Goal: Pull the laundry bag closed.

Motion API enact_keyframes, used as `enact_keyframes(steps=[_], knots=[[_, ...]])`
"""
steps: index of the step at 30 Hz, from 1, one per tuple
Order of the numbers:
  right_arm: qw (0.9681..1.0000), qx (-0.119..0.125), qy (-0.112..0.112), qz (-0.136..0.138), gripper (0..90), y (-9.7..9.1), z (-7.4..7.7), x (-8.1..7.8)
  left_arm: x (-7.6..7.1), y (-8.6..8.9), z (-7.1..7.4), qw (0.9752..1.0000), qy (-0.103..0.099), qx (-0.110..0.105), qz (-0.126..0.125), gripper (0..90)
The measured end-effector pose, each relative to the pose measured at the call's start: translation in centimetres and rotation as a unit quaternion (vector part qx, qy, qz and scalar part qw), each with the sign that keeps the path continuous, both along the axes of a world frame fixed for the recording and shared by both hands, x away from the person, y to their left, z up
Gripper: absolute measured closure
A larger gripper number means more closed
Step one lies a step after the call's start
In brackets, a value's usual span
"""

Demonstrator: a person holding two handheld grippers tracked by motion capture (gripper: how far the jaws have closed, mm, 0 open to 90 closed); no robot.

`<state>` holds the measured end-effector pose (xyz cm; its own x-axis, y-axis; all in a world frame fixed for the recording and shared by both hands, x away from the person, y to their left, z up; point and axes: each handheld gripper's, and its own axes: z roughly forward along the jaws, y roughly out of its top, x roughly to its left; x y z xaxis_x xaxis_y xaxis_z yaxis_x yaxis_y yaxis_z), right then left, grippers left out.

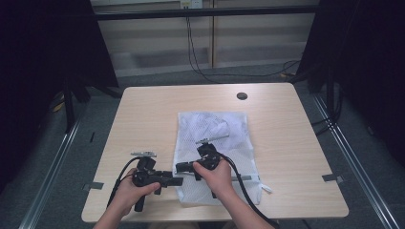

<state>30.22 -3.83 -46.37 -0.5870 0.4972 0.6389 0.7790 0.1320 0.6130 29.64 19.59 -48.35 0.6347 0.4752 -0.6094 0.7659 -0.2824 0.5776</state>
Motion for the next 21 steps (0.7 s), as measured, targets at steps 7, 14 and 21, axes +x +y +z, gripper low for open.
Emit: enact_keyframes(steps=[7, 14, 21], knots=[[1.0, 0.0, 0.003, -0.001, 87.2, -0.02, -0.01, 0.03, 0.0, -0.22, -0.01, 1.0, 0.007, -0.004, 0.002, 42.1], [1.0, 0.0, 0.004, -0.007, 87.1, -0.02, -0.08, 0.07, 0.2, 0.05, 0.16, 0.9998, 0.015, -0.008, -0.008, 62.2], [1.0, 0.003, 0.007, -0.003, 86.9, 0.07, -0.17, 0.05, 0.36, 0.25, 0.24, 0.9998, 0.014, -0.004, -0.016, 74.6]])
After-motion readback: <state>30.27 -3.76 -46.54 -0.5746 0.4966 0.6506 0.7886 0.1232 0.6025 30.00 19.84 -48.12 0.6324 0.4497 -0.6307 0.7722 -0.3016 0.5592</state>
